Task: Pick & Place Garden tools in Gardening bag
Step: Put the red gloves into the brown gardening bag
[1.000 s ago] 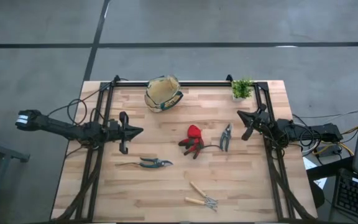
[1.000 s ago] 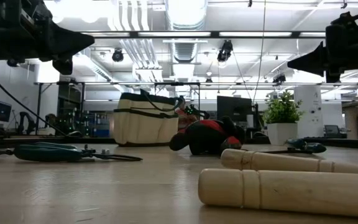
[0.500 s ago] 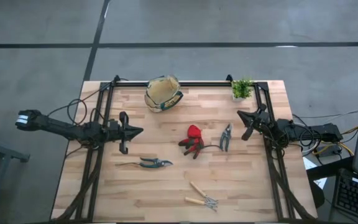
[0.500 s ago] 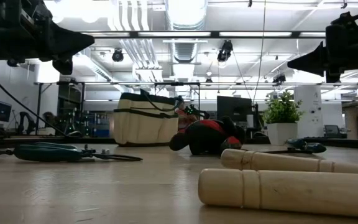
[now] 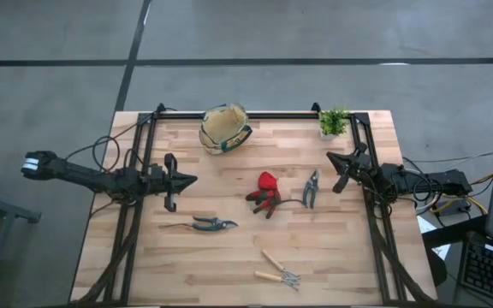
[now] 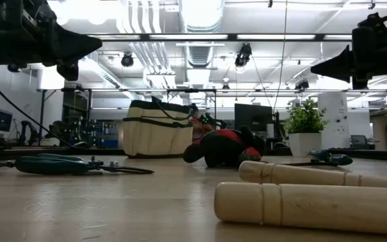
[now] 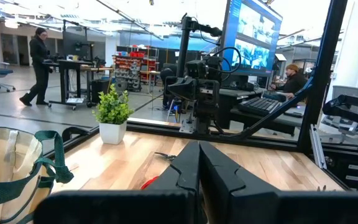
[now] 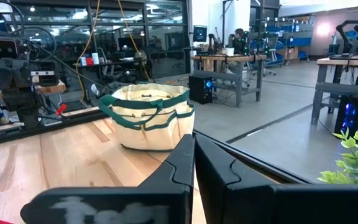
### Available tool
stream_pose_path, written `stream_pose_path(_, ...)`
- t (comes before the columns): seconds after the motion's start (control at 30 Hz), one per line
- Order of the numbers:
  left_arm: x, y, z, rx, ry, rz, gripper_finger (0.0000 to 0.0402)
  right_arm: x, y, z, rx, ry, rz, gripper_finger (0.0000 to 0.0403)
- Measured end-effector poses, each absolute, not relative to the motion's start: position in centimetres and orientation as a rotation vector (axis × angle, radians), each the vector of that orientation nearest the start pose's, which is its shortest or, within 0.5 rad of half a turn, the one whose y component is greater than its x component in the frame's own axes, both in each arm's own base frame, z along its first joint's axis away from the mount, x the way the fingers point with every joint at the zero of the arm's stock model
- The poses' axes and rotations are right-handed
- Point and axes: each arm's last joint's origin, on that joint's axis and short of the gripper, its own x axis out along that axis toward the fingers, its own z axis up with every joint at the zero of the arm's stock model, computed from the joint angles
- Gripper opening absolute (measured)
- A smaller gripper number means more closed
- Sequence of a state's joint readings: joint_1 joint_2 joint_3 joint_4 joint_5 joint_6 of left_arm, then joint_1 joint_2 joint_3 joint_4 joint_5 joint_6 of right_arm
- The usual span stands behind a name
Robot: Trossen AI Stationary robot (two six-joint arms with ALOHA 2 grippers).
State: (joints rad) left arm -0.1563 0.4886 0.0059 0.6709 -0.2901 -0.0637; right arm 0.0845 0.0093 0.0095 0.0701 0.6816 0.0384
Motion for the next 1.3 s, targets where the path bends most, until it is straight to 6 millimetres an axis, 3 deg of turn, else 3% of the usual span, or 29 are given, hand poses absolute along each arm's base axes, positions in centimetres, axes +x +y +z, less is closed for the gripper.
stream_pose_path(0.1,12.5,-1.1,18.5,-0.105,-0.188,0.127,0.0012,9.2,-1.1,17.5,0.194,-0.145,-0.588,0.0008)
stream_pose_path(0.33,12.5,-1.1,18.5,-0.105,-0.188,0.128,0.0012,9.1,-1.1,18.2,0.217,-0.214,-0.586,0.0008)
stream_pose_path(0.43,12.5,-1.1,18.5,-0.105,-0.188,0.128,0.0012,9.0,-1.0,19.0,0.479,-0.364,-0.489,0.0008)
stream_pose_path(0.5,12.5,-1.1,18.5,-0.105,-0.188,0.127,0.0012,9.0,-1.0,19.2,0.556,-0.394,-0.466,0.0008)
stream_pose_path(0.7,12.5,-1.1,18.5,-0.105,-0.188,0.128,0.0012,9.6,-0.9,18.6,0.669,-0.355,-0.455,0.0008)
stream_pose_path(0.93,12.5,-1.1,18.5,-0.105,-0.188,0.128,0.0012,11.4,0.3,17.5,0.845,-0.126,-0.121,0.0008)
stream_pose_path(1.03,12.5,-1.1,18.5,-0.105,-0.188,0.128,0.0012,12.2,0.6,17.3,0.85,-0.096,-0.102,0.0008)
stream_pose_path(1.3,12.5,-1.1,18.5,-0.105,-0.188,0.127,0.0012,13.9,0.7,17.6,0.648,-0.172,-0.14,0.0008)
